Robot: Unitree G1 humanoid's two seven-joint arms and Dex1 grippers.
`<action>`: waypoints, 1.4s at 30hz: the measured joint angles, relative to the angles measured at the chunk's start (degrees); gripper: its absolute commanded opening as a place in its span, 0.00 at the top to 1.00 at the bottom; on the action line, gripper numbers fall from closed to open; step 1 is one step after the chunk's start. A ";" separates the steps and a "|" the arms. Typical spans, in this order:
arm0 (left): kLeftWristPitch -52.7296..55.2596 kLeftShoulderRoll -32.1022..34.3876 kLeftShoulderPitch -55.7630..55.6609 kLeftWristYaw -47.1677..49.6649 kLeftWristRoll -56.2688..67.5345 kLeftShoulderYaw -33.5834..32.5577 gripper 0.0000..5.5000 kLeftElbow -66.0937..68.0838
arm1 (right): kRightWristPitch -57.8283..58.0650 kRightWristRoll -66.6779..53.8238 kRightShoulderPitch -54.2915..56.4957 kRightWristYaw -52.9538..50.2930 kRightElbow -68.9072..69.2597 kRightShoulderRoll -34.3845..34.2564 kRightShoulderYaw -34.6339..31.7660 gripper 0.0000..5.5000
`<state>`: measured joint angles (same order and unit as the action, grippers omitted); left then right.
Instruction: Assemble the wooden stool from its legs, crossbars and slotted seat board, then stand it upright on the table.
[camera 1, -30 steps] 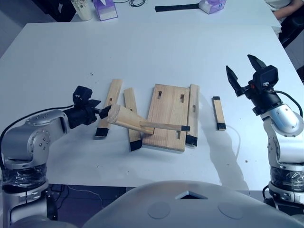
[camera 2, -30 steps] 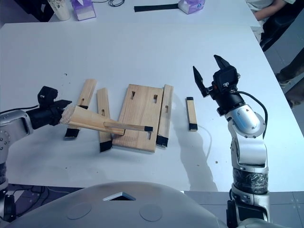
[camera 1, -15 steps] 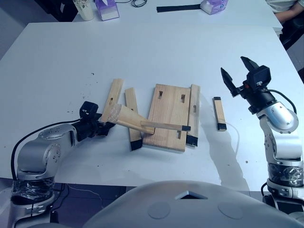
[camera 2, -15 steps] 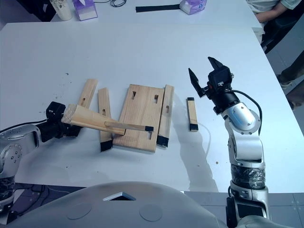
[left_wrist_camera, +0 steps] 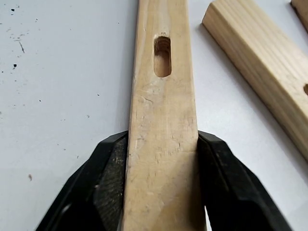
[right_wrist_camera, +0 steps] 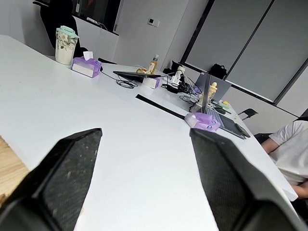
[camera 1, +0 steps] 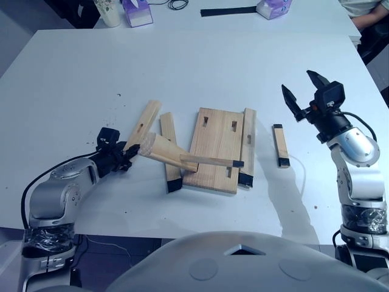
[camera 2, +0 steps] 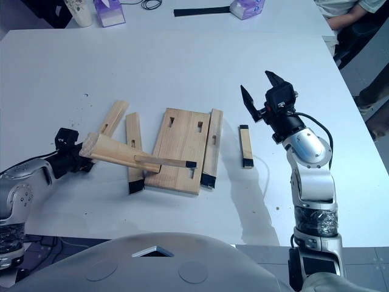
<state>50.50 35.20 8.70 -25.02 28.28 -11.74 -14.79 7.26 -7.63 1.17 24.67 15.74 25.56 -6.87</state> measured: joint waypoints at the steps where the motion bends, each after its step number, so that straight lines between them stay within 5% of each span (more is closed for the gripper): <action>1: 0.01 -0.55 -0.68 0.10 0.12 -0.18 0.63 0.50 | -0.04 0.00 0.15 0.00 -0.29 -0.01 0.00 0.39; 9: -5.31 -6.88 -16.94 2.44 3.02 -6.74 0.63 11.79 | -0.13 -1.62 4.73 0.35 -3.19 0.15 -1.01 0.39; 16: -9.60 -6.44 -34.86 -8.72 15.99 -8.96 0.63 4.18 | 14.97 -22.55 16.07 4.63 -0.10 0.12 -5.67 0.39; 21: -6.19 -4.04 -37.72 -15.52 25.97 -8.84 0.63 -0.42 | 26.90 -37.88 25.02 10.40 0.71 2.14 -6.70 0.39; 28: -3.82 1.01 -39.25 -27.23 31.33 -5.58 0.63 -1.93 | 35.21 -48.80 27.86 18.17 -1.11 3.82 -6.48 0.22; 42: -3.83 3.46 -38.49 -33.85 30.03 0.19 0.63 -0.50 | 40.39 -53.09 34.98 23.84 -1.94 2.33 0.15 0.21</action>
<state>46.67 38.65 -29.79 -58.87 58.32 -11.55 -15.28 47.65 -60.72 36.14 48.51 13.80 27.89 -6.72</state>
